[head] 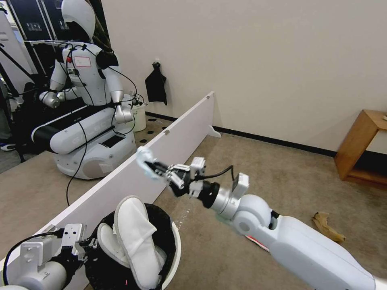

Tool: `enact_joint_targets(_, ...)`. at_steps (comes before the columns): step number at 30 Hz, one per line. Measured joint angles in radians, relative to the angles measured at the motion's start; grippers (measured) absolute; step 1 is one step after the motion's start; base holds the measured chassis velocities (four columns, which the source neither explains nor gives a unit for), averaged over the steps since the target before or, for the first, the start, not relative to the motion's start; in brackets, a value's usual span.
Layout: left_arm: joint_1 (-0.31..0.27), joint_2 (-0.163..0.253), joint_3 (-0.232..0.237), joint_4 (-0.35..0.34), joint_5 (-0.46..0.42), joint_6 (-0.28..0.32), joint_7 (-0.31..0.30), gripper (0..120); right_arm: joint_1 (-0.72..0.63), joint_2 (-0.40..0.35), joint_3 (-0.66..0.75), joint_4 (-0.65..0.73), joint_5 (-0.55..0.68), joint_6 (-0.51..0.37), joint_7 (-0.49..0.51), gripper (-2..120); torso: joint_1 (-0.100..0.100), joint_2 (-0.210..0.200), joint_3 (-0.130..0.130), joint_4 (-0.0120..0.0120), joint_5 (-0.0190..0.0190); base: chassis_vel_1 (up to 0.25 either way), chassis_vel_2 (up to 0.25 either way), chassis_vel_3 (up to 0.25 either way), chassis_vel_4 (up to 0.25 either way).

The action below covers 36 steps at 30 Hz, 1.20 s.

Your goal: Pick up the trash bin, then pick up the garbage from the floor and place it into the trash bin.

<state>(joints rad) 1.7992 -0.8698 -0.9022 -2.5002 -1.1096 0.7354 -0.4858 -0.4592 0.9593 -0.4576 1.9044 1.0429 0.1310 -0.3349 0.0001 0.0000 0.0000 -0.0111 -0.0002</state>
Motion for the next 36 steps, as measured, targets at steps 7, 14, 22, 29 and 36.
enact_joint_targets(7,0.000,0.001,-0.002,0.000,0.000,0.000,0.000,2,-0.016,-0.016,-0.035,0.004,-0.005,-0.012,0.008,0,0.000,0.000,0.000,-0.0004,0.0002,0.000,0.000,0.000,0.000)
enact_joint_targets(14,0.002,0.002,-0.003,0.000,0.000,0.000,-0.001,2,-0.031,-0.037,-0.059,0.016,-0.008,-0.026,0.021,0,0.000,0.000,0.000,-0.0002,0.0002,0.000,0.000,0.000,0.000)
enact_joint_targets(22,0.004,0.002,-0.005,0.000,-0.001,0.000,-0.001,2,-0.037,-0.059,-0.136,0.056,-0.003,-0.083,0.061,0,0.000,0.000,0.000,-0.0001,0.0001,0.000,0.000,0.000,0.000)
enact_joint_targets(29,0.011,0.002,-0.008,0.000,-0.006,0.000,-0.001,2,-0.037,-0.070,-0.169,0.071,-0.010,-0.100,0.056,0,0.000,0.000,0.000,-0.0002,0.0001,0.000,0.000,0.000,0.000)
enact_joint_targets(36,0.019,0.002,-0.006,0.000,-0.012,0.000,-0.001,2,-0.050,-0.073,-0.183,0.064,-0.030,-0.099,0.036,0,0.000,0.000,0.000,-0.0002,0.0002,0.000,0.000,0.000,0.000)
